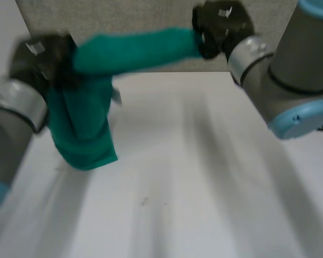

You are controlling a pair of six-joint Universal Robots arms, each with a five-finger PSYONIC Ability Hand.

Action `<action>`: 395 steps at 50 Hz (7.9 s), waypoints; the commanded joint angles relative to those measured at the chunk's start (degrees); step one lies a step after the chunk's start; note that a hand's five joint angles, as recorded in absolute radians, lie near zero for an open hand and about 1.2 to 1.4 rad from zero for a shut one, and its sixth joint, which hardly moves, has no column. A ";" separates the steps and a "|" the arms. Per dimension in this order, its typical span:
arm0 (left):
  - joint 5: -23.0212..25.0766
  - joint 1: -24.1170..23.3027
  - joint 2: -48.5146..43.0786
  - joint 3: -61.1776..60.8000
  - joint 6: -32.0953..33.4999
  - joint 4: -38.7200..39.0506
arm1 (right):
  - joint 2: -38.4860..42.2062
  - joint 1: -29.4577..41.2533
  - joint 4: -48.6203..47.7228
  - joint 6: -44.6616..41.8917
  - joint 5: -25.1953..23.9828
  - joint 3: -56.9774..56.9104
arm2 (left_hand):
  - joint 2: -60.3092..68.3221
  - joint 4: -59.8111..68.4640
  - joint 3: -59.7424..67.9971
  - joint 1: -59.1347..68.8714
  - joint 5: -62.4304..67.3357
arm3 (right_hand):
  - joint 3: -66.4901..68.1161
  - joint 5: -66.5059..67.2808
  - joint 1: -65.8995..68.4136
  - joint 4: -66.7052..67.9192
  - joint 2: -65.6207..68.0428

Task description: Fold the towel.

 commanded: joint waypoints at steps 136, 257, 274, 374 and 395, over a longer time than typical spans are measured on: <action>3.20 -1.22 -21.07 -1.57 38.26 -3.02 | -6.48 -9.29 -10.86 -19.87 -1.94 47.60 | -47.44 -47.59 -47.46 -40.63 -44.42 | 12.73 13.42 23.86 11.91 13.32; 3.11 13.98 -10.64 -16.58 19.10 5.26 | -12.97 -14.91 6.96 -33.30 -2.12 37.49 | 11.92 11.77 11.91 18.74 14.94 | 12.73 13.42 23.86 11.91 13.32; 8.56 15.92 -3.39 -22.66 34.23 -3.75 | -12.48 -21.86 14.39 -49.41 -1.59 44.80 | 11.92 11.77 11.91 18.74 14.94 | 12.73 13.42 23.86 11.91 13.32; -5.24 5.29 -16.86 -12.02 29.40 15.17 | -10.78 -25.12 -9.80 -28.93 -8.87 36.35 | -56.18 -56.33 -56.20 -49.37 -53.16 | 12.73 13.42 23.86 11.91 13.32; -5.24 5.37 -16.07 -13.42 29.31 15.26 | 7.32 11.36 -11.30 -18.37 -17.86 29.23 | -56.52 -56.67 -56.53 -49.70 -53.50 | 12.73 13.42 23.86 11.91 13.32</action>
